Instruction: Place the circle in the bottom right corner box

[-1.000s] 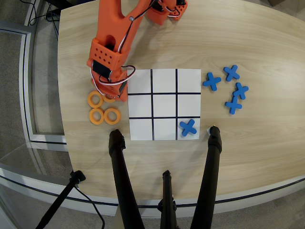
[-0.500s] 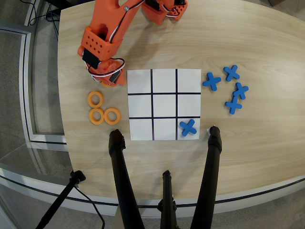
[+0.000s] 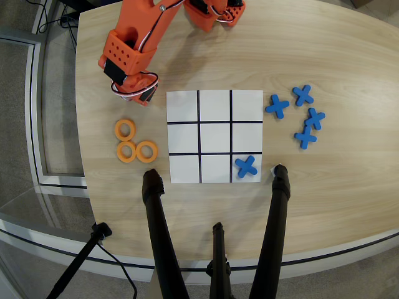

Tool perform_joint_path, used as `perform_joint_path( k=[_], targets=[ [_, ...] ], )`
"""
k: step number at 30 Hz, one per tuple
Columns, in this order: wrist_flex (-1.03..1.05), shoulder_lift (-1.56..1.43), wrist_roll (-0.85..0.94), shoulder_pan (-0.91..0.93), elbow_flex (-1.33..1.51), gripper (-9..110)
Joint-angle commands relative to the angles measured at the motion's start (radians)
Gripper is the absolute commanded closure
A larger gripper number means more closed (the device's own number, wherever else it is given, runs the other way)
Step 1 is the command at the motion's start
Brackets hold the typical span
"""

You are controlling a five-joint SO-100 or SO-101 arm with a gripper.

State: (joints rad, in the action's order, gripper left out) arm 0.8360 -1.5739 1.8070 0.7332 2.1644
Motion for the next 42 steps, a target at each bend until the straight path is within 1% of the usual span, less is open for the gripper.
perform_joint_path(
  k=[1, 3, 6, 10, 12, 13, 15, 17, 20, 26, 35, 42],
  targets=[
    [-0.043, -0.031, 0.020, 0.021, 0.075, 102],
    [-0.041, -0.075, 0.020, 0.023, 0.106, 102],
    [0.127, -0.170, 0.005, -0.005, 0.077, 102],
    [0.430, -0.261, -0.121, -0.140, -0.101, 102],
    [0.520, -0.265, -0.218, -0.236, -0.186, 102],
    [0.528, -0.265, -0.261, -0.288, -0.202, 102],
    [0.480, -0.249, -0.351, -0.387, -0.212, 102],
    [0.390, -0.230, -0.417, -0.460, -0.184, 102],
    [0.259, -0.190, -0.449, -0.512, -0.135, 102],
    [0.103, -0.092, -0.445, -0.503, -0.078, 102],
    [0.012, -0.031, -0.442, -0.482, -0.040, 102],
    [0.006, -0.032, -0.437, -0.491, -0.023, 102]
  ],
)
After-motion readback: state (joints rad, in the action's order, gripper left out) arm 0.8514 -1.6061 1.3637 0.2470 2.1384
